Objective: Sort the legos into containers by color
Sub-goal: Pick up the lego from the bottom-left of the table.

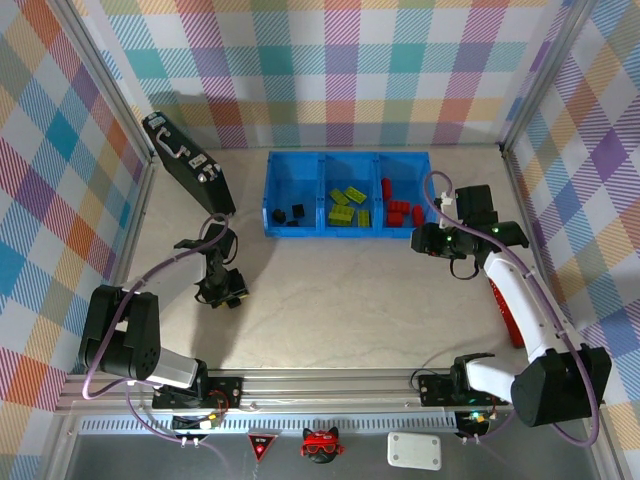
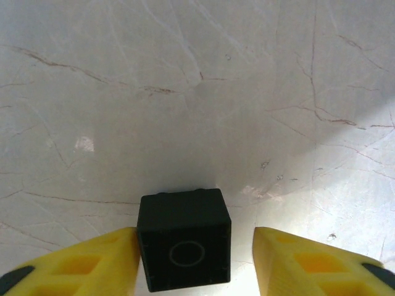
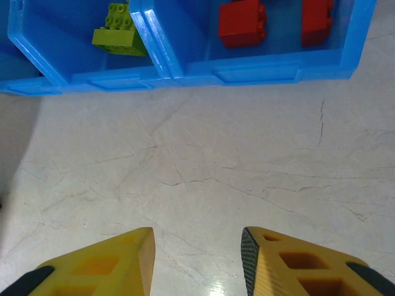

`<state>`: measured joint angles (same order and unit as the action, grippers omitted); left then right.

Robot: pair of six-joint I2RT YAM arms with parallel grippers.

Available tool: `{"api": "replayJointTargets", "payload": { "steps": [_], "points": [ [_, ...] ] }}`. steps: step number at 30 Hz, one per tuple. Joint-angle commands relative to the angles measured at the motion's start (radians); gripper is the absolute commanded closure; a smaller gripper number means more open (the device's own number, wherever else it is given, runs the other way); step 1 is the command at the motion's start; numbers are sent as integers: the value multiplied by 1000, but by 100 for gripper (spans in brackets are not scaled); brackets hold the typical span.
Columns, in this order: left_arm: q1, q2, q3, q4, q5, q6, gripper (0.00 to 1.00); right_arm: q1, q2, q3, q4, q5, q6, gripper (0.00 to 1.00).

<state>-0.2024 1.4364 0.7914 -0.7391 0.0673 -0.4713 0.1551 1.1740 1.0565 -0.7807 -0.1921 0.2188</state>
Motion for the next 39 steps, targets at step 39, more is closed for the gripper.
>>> {"api": "replayJointTargets", "payload": {
  "steps": [39],
  "points": [
    [-210, 287, 639, -67, -11, 37, 68, -5, -35, -11, -13, 8, -16, 57]
  ]
}}
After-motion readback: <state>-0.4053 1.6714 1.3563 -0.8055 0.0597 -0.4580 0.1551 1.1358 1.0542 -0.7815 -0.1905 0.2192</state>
